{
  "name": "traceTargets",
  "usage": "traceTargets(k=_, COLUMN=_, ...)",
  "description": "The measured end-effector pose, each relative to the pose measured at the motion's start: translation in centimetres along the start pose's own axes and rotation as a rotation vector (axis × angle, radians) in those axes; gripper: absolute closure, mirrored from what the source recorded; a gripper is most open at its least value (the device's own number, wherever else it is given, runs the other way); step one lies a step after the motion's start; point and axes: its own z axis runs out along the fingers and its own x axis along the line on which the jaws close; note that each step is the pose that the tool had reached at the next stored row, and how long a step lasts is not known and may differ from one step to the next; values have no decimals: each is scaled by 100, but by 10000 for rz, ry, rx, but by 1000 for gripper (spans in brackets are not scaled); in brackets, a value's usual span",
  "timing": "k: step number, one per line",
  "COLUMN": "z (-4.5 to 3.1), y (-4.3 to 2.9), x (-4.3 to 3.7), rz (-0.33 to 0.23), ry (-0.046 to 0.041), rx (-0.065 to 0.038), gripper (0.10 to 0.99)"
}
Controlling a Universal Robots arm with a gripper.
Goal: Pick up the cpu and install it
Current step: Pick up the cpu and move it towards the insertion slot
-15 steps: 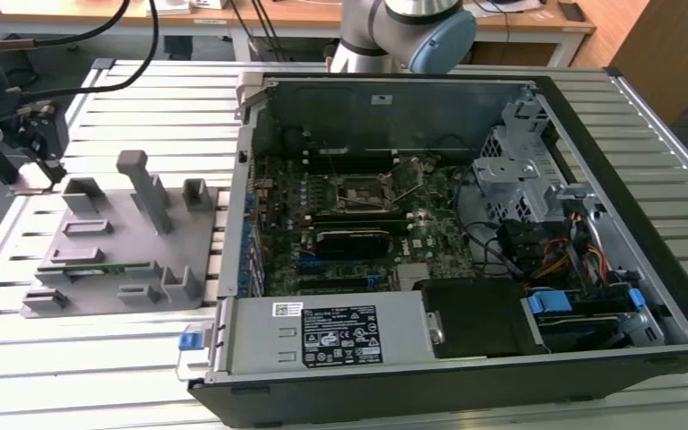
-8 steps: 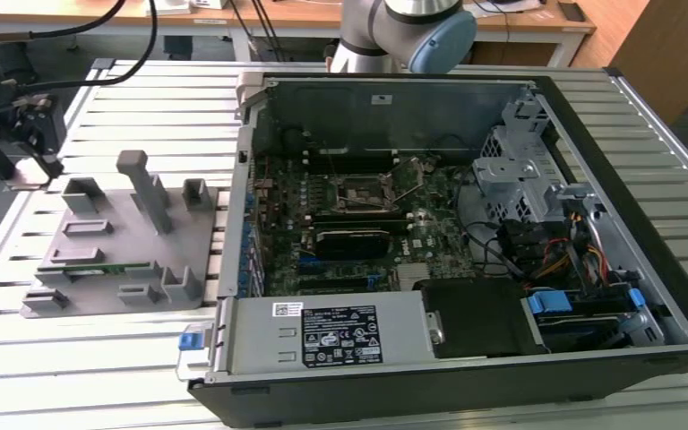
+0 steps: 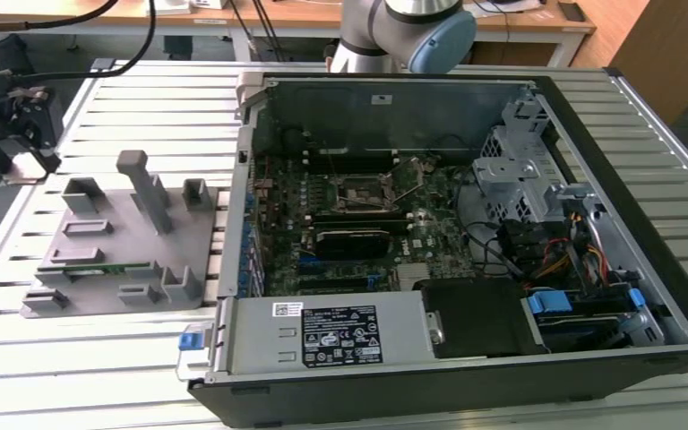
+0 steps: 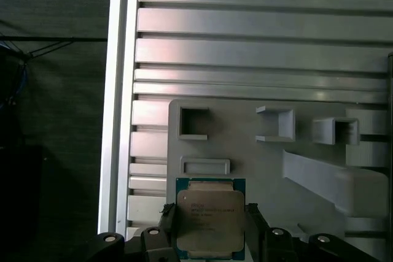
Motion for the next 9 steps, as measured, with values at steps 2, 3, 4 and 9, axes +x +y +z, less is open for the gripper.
traceTargets(k=2, z=-19, y=5, x=0, rz=0, ry=0, rx=0, gripper=557)
traceTargets(k=3, z=-29, y=7, x=0, rz=0, ry=1, rx=1, gripper=557)
traceTargets(k=4, z=-39, y=10, x=0, rz=0, ry=0, rx=0, gripper=557)
traceTargets(k=9, z=-89, y=23, x=1, rz=0, ry=1, rx=1, gripper=557)
